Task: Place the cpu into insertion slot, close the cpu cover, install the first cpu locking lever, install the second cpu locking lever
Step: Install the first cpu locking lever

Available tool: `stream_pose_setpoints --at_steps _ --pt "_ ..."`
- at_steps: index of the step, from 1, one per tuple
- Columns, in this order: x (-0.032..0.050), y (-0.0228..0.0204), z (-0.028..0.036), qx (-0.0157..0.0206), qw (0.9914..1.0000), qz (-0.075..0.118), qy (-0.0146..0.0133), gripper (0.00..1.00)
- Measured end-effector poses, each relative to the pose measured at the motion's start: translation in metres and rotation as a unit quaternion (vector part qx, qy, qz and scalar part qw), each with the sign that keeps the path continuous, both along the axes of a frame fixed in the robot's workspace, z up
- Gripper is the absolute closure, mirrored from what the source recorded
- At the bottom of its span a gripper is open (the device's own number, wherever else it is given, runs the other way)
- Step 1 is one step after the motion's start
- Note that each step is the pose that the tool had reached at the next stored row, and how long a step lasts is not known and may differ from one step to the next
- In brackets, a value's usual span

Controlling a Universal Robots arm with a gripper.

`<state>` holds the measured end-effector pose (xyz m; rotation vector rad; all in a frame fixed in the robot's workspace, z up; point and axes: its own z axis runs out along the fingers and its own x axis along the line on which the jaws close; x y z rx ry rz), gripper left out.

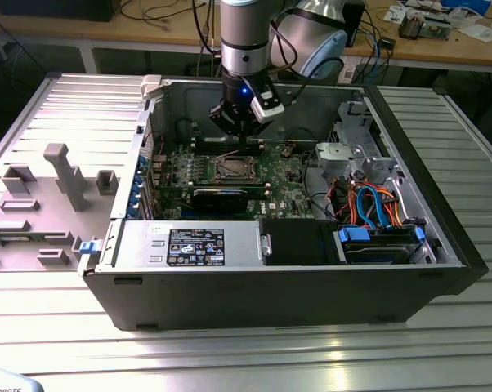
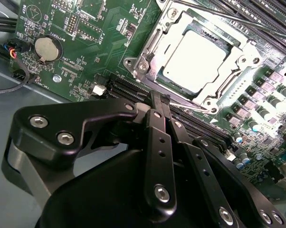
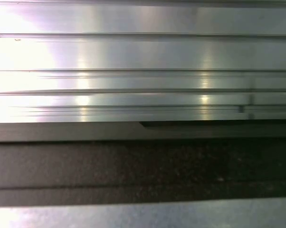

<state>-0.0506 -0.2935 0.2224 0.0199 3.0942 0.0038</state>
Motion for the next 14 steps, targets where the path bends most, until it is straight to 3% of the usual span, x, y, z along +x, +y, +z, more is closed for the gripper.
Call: stream_pose_setpoints --at_steps 14 --pt "0.0016 -0.0001 -0.0061 0.0000 1.00000 0.000 0.0000 0.89"
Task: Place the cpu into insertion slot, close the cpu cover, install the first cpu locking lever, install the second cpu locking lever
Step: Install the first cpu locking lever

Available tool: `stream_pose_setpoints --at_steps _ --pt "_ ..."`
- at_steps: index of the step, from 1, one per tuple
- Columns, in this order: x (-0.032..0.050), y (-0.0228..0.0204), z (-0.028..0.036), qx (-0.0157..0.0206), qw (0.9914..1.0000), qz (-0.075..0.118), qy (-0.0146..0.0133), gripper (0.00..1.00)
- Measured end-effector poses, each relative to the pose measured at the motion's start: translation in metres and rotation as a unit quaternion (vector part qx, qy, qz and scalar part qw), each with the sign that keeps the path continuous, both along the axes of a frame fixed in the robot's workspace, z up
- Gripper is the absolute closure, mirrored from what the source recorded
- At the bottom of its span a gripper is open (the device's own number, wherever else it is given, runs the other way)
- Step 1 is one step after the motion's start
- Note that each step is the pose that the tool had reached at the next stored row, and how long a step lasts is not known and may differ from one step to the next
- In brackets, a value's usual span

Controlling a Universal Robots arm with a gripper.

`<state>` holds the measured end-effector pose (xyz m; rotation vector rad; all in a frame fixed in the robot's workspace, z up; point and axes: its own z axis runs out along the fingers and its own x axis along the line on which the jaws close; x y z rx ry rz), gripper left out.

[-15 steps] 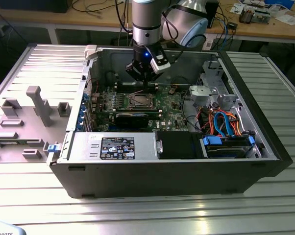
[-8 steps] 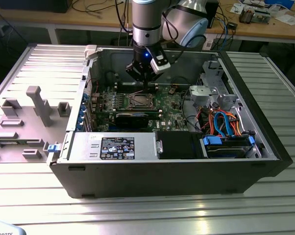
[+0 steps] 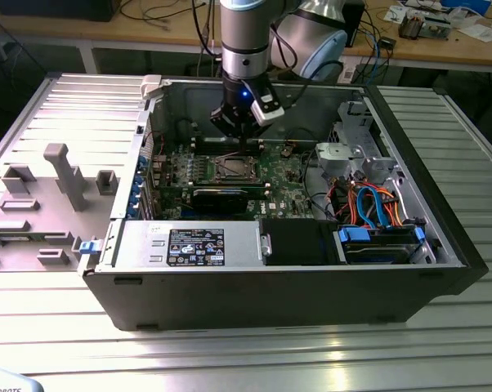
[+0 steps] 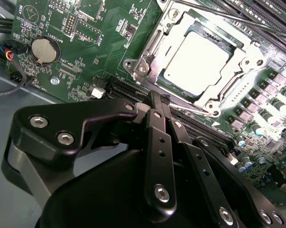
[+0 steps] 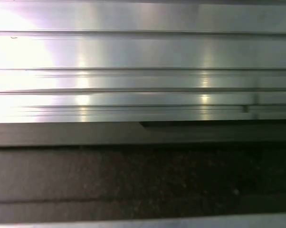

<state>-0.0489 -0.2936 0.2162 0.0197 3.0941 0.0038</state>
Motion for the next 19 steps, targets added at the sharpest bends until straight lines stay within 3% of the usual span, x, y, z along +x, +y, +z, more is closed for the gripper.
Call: stream_pose_setpoints --at_steps 16,19 --pt "0.0027 0.0000 -0.0109 0.0000 1.00000 0.003 -0.0002 0.89" --pt "0.0028 0.0000 -0.0089 0.0000 1.00000 0.003 -0.0003 0.89"
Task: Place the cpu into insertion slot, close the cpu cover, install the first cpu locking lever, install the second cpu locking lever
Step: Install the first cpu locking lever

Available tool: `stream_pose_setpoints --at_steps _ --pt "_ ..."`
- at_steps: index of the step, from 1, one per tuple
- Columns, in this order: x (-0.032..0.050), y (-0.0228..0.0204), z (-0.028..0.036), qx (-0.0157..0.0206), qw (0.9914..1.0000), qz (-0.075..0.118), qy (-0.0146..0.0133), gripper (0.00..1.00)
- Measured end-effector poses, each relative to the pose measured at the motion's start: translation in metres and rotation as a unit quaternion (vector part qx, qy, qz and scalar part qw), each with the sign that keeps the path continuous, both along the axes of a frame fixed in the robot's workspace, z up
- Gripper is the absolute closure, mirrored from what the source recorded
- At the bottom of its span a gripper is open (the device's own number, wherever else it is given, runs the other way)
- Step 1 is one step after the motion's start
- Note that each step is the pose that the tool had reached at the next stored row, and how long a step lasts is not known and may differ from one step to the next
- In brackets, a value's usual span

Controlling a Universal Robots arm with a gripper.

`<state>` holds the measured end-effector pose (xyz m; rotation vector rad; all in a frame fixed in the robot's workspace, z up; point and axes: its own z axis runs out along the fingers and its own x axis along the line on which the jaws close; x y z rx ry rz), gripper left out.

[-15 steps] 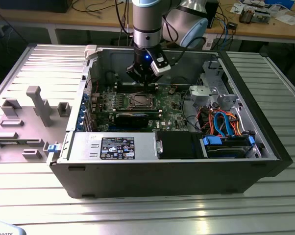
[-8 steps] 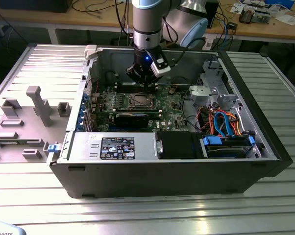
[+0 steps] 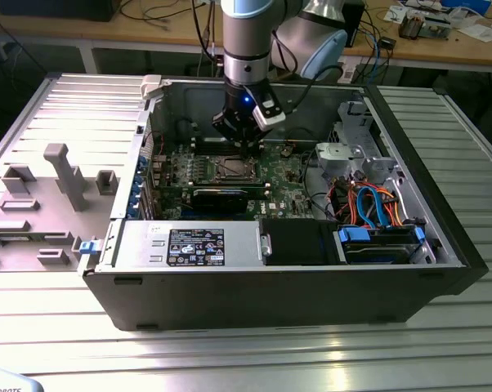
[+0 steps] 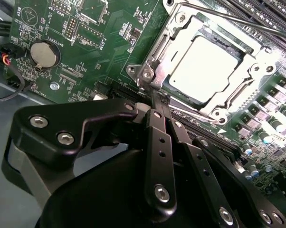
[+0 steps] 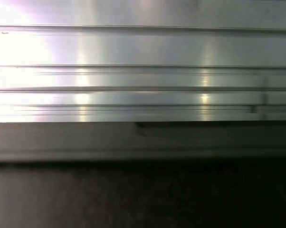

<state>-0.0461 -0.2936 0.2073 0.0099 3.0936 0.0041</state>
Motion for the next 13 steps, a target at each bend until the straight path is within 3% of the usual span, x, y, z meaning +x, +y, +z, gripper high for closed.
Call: stream_pose_setpoints --at_steps 2,13 --pt "0.0002 -0.0001 -0.0037 -0.0035 0.99999 0.000 0.0000 0.89" --pt "0.0003 -0.0008 -0.0043 -0.0036 0.99999 0.000 0.0000 0.89"
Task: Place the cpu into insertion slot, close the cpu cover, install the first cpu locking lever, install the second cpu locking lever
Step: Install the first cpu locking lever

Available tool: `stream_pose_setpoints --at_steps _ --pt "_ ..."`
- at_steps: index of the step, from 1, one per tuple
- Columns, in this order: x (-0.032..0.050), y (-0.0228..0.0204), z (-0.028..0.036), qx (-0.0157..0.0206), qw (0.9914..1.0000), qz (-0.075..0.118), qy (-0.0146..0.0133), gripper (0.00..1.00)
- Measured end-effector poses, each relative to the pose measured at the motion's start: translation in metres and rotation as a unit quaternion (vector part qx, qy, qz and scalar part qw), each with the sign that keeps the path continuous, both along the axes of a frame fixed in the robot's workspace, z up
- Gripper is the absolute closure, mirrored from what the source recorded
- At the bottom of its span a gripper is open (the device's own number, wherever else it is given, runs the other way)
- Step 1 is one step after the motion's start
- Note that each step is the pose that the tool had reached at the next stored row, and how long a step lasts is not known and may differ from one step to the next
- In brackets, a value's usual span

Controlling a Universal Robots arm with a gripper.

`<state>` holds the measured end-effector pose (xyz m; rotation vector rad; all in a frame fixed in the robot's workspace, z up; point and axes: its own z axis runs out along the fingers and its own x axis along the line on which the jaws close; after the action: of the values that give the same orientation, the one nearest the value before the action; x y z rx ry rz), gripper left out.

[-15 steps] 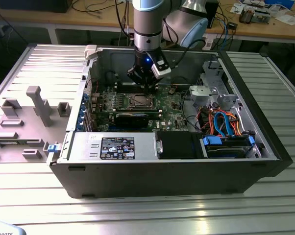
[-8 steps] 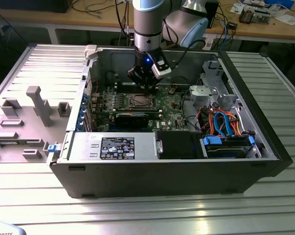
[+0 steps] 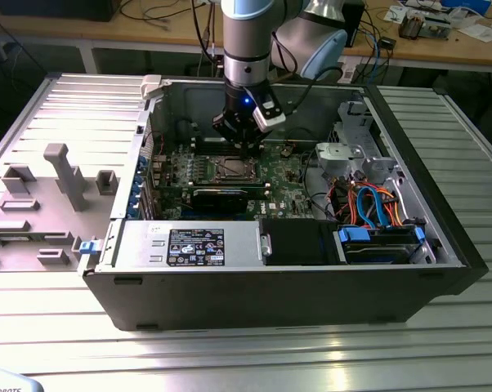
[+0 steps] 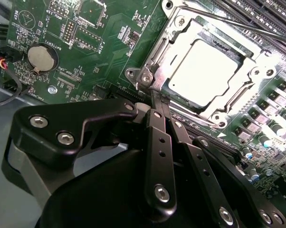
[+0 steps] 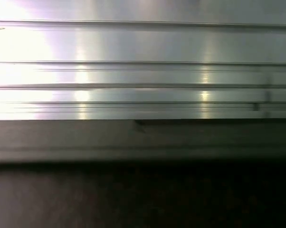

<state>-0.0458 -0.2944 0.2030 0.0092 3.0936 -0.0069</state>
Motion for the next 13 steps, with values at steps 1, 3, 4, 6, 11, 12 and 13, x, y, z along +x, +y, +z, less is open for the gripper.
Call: stream_pose_setpoints --at_steps 1,3,4,6,11,12,13 --pt "0.0000 0.0000 -0.0002 0.0001 1.00000 0.000 0.0000 0.89" --pt "0.0001 0.0000 -0.0006 0.0003 1.00000 0.000 0.0000 0.89" --pt "0.0001 0.0000 -0.0008 0.0002 1.00000 0.000 0.0000 0.89" --pt "0.0001 0.0000 -0.0009 0.0000 1.00000 0.000 0.0001 0.89" --pt "0.0002 0.0000 -0.0013 0.0090 0.99996 0.000 0.0000 0.89" --pt "0.0002 0.0000 -0.0013 0.0123 0.99992 0.000 0.0000 0.89" --pt "0.0002 0.0000 -0.0011 0.0129 0.99992 0.000 -0.0001 0.89"
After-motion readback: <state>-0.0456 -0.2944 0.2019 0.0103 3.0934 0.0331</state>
